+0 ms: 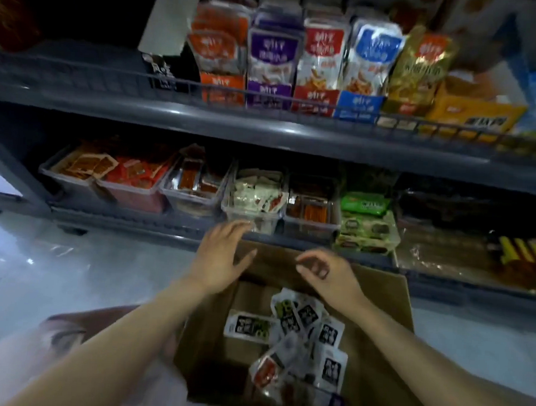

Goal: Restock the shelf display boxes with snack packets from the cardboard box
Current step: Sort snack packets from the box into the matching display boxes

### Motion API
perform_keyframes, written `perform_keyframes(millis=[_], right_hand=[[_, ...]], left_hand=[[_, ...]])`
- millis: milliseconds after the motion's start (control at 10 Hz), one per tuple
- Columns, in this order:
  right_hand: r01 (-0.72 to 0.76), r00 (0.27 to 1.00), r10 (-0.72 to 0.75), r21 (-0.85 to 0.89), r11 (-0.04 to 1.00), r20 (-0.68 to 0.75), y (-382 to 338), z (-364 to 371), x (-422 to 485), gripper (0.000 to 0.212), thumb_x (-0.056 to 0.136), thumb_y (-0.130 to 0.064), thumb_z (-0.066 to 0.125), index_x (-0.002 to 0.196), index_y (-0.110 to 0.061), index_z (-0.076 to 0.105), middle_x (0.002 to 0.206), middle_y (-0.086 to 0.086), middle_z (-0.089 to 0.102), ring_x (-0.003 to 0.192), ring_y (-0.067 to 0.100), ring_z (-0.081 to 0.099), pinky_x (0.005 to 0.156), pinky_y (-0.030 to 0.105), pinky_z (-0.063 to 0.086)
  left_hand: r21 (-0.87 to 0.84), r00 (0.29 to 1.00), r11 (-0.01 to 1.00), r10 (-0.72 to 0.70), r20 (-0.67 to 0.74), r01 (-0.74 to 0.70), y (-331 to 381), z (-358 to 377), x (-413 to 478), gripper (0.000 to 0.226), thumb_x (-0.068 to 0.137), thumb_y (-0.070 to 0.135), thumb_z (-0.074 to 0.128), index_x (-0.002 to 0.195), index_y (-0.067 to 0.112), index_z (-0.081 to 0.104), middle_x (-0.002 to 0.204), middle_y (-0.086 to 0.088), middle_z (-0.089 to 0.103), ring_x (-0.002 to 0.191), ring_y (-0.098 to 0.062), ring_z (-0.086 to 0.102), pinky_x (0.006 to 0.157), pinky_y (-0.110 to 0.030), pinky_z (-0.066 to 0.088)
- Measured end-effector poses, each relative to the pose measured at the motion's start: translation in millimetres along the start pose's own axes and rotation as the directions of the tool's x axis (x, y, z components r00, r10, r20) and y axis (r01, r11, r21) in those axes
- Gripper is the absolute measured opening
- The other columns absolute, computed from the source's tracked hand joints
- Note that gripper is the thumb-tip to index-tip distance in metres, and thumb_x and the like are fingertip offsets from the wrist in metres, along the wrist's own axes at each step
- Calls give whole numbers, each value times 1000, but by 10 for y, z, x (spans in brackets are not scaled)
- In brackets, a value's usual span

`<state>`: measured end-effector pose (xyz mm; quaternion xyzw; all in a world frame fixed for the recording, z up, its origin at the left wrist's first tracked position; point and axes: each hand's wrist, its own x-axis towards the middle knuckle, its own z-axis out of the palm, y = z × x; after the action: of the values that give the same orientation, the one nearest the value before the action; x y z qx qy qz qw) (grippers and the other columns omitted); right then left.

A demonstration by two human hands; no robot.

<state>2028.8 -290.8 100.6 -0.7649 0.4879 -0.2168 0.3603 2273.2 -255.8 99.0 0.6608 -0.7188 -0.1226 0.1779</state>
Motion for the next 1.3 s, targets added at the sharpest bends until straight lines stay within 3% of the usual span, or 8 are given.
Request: perform_keyframes(millis=[100,200,400,700,1000,1100,1200,1300], right_hand=[[-238,909,259,-103,966,327,760,411,-217,28,84,-41,69,108,-34,58,114,-7,56,99,12,57,82,24,48],[-419,726,453,-190,888,517,1266,767,-488,74,72,-52,74,133,-18,49,129,3,49,114,19,52,86,21,41],[-578,541,588,-242,779,601,1818,1221,-908,65,79,-38,75,134,-19,47,136,-1,50,115,18,52,95,28,47],[-577,559,663,-340,743,498,2104,1678,-1098,35,93,-22,57,127,-11,55,129,9,58,117,24,55,81,15,46],[-670,499,675,-253,698,543,2271,1781,-1032,25,87,-15,66,112,-11,66,117,6,64,114,21,59,83,20,46],[-645,569,609,-160,748,553,2244,1707,-934,23,85,-20,70,66,-22,58,70,-6,54,76,10,59,72,24,46],[-678,651,546,80,731,527,2043,1504,-694,8,91,-18,63,98,-18,68,90,-1,65,83,9,61,74,22,50],[-690,699,517,276,669,494,1776,1190,-407,9,92,-24,62,98,-18,64,94,2,68,82,13,66,76,30,54]], left_hand=[[69,976,988,-148,159,138,-139,330,-288,86,84,68,38,152,22,13,159,-2,15,144,-25,18,118,-41,17],[81,950,966,-258,179,247,-255,525,-490,93,87,59,52,153,21,-2,161,-4,2,145,-28,13,118,-43,16],[44,935,953,-302,189,299,-284,644,-568,93,88,54,55,152,20,-4,161,-2,1,144,-25,16,116,-44,22],[90,935,960,-277,220,263,-281,818,-534,90,87,55,52,152,24,-2,161,-2,3,147,-23,10,119,-45,15],[150,942,965,-246,226,216,-414,925,-553,89,80,73,24,152,23,5,160,-1,12,146,-19,12,117,-40,9],[151,939,961,-262,224,232,-421,939,-541,90,79,73,22,152,23,5,160,-1,12,146,-20,12,117,-41,9],[172,929,950,-294,224,259,-372,947,-517,92,77,74,16,152,23,4,160,-1,10,147,-17,7,119,-42,1],[225,913,932,-334,236,283,-256,922,-429,96,73,77,5,153,23,6,160,-1,6,147,-16,-4,117,-43,-11]])
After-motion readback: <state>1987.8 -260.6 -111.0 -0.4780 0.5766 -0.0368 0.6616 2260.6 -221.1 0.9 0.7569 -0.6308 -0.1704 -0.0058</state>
